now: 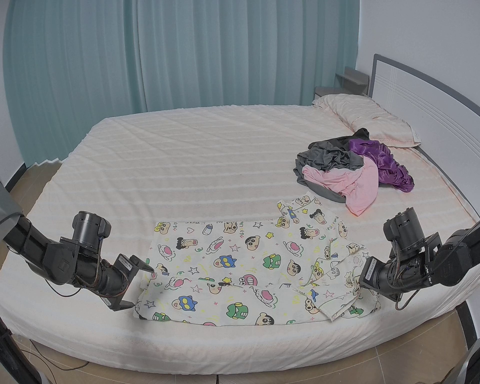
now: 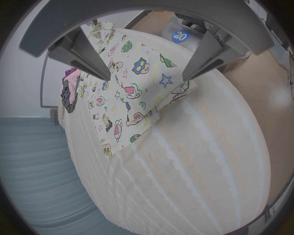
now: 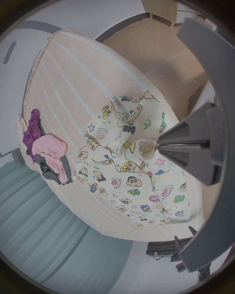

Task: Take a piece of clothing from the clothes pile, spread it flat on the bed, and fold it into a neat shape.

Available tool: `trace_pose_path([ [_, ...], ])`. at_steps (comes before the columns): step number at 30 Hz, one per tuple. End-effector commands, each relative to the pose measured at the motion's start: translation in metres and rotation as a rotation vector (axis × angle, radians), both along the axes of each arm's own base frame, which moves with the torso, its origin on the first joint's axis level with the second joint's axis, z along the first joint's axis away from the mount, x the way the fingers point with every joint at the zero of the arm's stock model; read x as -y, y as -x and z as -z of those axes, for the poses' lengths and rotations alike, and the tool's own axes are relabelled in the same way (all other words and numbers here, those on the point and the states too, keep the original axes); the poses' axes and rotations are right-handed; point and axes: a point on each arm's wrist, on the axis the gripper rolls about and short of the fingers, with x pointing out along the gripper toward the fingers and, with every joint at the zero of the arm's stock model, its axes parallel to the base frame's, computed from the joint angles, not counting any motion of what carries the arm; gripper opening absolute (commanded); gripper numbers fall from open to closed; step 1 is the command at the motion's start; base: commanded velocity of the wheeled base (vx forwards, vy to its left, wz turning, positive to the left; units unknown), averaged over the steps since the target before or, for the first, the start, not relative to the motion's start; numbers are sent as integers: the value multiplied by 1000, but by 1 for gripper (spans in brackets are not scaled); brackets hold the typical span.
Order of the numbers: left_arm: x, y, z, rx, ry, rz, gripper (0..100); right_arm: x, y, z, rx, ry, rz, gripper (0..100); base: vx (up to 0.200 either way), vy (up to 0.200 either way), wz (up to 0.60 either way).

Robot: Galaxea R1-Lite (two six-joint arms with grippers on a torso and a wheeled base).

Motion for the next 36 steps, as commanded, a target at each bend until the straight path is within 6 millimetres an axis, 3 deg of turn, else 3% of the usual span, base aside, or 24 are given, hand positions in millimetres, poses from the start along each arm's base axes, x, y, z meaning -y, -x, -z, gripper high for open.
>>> trace_pose_path([
  [1, 1, 0, 1, -4, 0, 2, 100, 1, 7, 6, -25, 17, -4, 0, 0, 0, 0],
  [2, 1, 0, 0, -1, 0, 2, 100, 2, 10, 7, -29, 19, -4, 0, 0, 0, 0],
  [3, 1, 0, 1, -3, 0, 2, 100, 2, 12, 7, -33, 21, -10, 100, 0, 0, 0],
  [8, 1, 0, 1, -2, -1, 3, 100, 0, 37, 2, -26, 18, -60, 100, 0, 0, 0],
  [13, 1, 0, 0, -1, 0, 2, 100, 3, 37, -4, -1, 5, -50, 100, 0, 0, 0],
  [19, 1, 0, 1, -3, 0, 2, 100, 5, 19, -6, 10, -10, -23, 100, 0, 0, 0],
  [27, 1, 0, 1, -3, 0, 2, 100, -7, -20, 30, -55, -14, -21, 100, 0, 0, 0],
  [31, 1, 0, 1, -3, 0, 4, 100, -16, -34, 36, -10, -74, -53, 100, 0, 0, 0],
  [36, 1, 0, 1, -3, 4, 6, 100, -38, -31, 34, 0, -107, -134, 100, 0, 0, 0],
])
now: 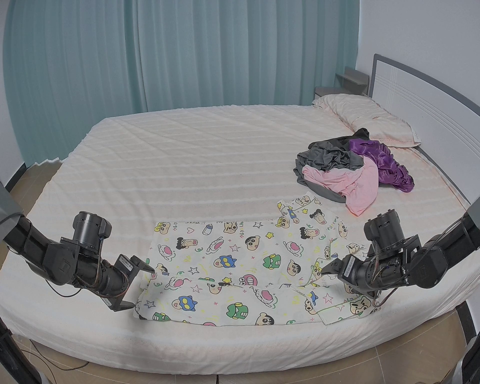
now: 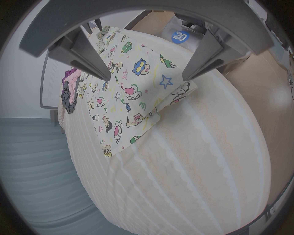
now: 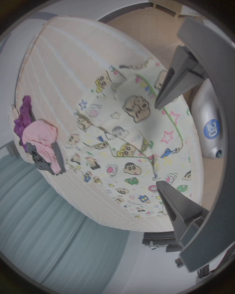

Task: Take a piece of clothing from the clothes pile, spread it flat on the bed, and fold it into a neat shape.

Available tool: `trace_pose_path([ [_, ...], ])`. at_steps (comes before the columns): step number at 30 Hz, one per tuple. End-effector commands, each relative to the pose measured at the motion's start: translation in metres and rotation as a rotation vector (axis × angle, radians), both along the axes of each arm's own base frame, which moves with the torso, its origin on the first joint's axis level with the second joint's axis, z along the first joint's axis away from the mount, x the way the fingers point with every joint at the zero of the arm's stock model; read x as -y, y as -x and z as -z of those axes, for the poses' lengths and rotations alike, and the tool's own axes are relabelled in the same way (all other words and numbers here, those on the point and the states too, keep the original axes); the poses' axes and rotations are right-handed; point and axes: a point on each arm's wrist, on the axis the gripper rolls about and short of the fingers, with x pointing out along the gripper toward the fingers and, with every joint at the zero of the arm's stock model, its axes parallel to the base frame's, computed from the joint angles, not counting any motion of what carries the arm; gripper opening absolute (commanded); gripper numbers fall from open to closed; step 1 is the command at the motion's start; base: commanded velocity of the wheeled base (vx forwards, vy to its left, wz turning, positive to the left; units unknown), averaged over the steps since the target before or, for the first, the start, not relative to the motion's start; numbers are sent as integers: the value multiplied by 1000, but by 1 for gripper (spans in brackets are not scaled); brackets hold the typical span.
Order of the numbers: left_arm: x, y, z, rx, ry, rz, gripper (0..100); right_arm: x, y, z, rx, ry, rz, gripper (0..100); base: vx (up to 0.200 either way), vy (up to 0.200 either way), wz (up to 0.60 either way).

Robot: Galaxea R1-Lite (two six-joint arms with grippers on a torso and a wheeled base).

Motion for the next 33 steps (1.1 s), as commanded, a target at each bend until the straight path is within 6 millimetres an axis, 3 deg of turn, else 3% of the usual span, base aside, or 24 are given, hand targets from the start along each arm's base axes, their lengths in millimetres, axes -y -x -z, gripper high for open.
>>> trace_pose_path([
  [1, 0, 0, 0, -1, 2, 1, 100, -21, -3, 13, -29, -4, -63, 100, 0, 0, 0],
  [8, 0, 0, 1, -2, 1, 1, 100, -64, -2, 15, -36, -62, -120, 100, 0, 0, 0],
  [15, 0, 0, 2, -5, 2, 2, 100, -89, -5, 34, -56, -38, -165, 100, 0, 0, 0],
  [23, 0, 0, 2, -5, 2, 2, 100, -99, -21, 52, -32, 23, -130, 100, 0, 0, 0],
  [33, 0, -1, 3, -12, 4, 6, 100, -102, -34, 46, 58, 98, -119, 100, 0, 0, 0],
])
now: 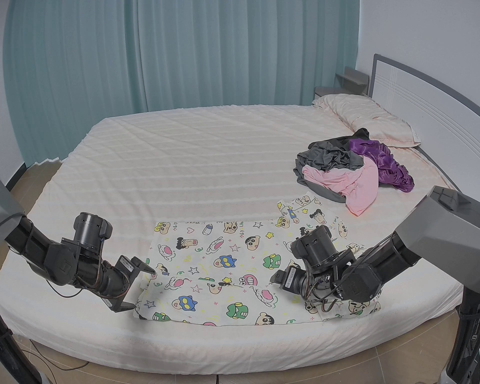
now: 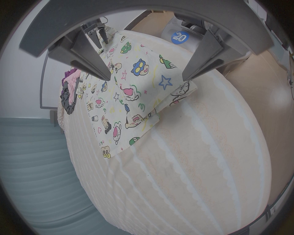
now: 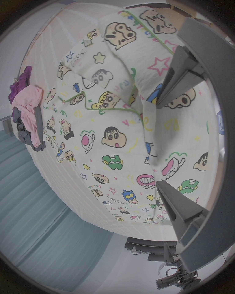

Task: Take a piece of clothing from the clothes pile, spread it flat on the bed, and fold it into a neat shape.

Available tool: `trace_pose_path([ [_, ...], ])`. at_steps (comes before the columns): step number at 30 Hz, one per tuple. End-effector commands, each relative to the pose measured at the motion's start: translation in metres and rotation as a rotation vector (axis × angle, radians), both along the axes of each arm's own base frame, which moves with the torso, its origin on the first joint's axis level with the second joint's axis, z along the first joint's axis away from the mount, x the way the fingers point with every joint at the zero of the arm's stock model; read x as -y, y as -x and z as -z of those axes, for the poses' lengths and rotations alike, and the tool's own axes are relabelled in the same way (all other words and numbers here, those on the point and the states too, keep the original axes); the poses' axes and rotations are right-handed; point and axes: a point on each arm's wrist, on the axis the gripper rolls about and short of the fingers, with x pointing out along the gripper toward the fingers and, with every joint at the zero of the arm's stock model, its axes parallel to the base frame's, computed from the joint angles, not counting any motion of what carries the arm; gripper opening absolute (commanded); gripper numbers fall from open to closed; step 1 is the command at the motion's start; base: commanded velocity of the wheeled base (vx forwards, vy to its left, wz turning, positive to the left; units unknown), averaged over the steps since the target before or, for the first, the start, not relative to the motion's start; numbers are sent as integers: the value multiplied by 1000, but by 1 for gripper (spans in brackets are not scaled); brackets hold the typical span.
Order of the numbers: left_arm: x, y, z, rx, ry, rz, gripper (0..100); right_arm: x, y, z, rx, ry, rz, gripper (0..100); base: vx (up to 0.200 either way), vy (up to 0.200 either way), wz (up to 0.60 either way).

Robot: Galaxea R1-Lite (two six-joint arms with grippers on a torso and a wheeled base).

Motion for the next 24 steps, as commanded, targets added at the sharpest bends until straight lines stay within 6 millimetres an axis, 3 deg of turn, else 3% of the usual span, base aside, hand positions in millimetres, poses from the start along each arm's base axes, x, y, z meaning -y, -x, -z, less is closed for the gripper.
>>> trace_pose_path([
  [1, 0, 0, 1, -4, 0, -1, 100, -4, -7, 1, 19, 2, 6, 100, 0, 0, 0],
  [11, 0, 0, 1, -4, -1, -2, 100, -9, -22, -4, 62, -21, 22, 100, 0, 0, 0],
  [16, 0, 0, 1, -4, -1, -2, 100, -7, -20, -8, 61, -29, 27, 100, 0, 0, 0],
  [23, 0, 0, 1, -4, -1, -2, 100, 17, -3, -50, 117, -73, 53, 100, 0, 0, 0],
  [24, 0, 0, 1, -4, 0, -1, 100, 28, 3, -55, 116, -70, 72, 100, 0, 0, 0],
])
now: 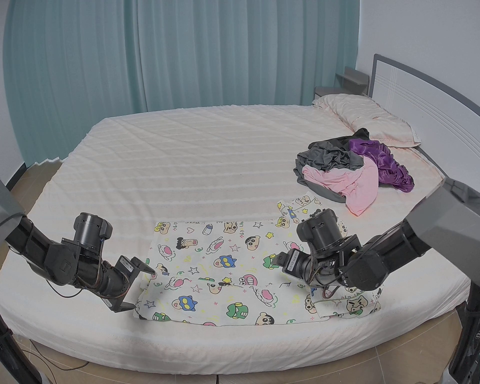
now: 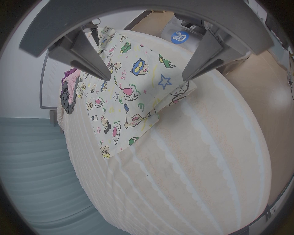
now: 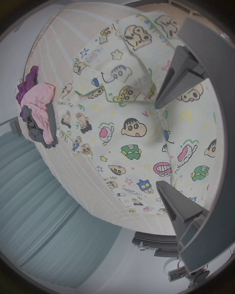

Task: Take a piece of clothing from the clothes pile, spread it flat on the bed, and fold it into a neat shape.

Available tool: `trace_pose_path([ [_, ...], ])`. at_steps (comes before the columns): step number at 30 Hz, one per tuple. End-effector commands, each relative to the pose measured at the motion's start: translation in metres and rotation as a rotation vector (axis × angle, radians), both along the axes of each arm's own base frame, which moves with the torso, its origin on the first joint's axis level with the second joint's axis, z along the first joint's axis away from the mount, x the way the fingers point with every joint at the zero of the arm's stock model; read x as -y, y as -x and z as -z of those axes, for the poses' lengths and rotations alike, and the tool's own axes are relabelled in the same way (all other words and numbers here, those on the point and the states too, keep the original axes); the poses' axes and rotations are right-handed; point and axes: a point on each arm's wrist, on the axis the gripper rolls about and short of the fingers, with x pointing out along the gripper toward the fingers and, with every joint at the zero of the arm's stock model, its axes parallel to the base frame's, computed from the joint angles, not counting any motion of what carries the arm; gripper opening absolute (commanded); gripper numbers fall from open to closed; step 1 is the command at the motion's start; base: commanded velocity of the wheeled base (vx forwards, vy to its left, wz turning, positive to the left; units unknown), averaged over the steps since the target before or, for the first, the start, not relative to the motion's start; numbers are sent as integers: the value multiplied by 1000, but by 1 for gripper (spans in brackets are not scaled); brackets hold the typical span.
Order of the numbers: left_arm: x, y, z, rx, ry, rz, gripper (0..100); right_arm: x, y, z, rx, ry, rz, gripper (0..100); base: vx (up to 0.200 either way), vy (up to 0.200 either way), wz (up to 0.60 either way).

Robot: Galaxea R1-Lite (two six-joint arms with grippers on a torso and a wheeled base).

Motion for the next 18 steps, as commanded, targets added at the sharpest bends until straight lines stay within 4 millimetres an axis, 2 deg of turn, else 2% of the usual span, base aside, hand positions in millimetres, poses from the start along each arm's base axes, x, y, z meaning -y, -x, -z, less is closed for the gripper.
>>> trace_pose_path([
  [1, 0, 0, 0, -1, 1, 0, 100, 32, 20, -34, 35, -26, 44, 100, 0, 0, 0],
  [2, 0, 0, 0, -1, 1, 0, 100, 32, 20, -34, 35, -26, 44, 100, 0, 0, 0],
  [3, 0, 0, 0, -1, 1, 0, 100, 46, 35, -36, 12, -36, 74, 100, 0, 0, 0],
  [7, 0, 0, 0, -1, 1, 2, 100, 68, 69, -34, -50, -70, 146, 100, 0, 0, 0],
  [11, 0, 0, 0, -1, 3, 2, 100, 91, 99, -20, -89, -60, 177, 100, 0, 0, 0],
  [13, 1, 1, 1, -5, 3, 3, 100, 94, 104, -17, -90, -61, 183, 100, 0, 0, 0],
  [15, 2, 3, 3, -14, 5, 13, 100, 109, 117, -4, -78, -96, 249, 100, 0, 0, 0],
  [18, 4, 4, 3, -15, 7, 17, 100, 117, 127, 7, -76, -138, 288, 100, 0, 0, 0],
])
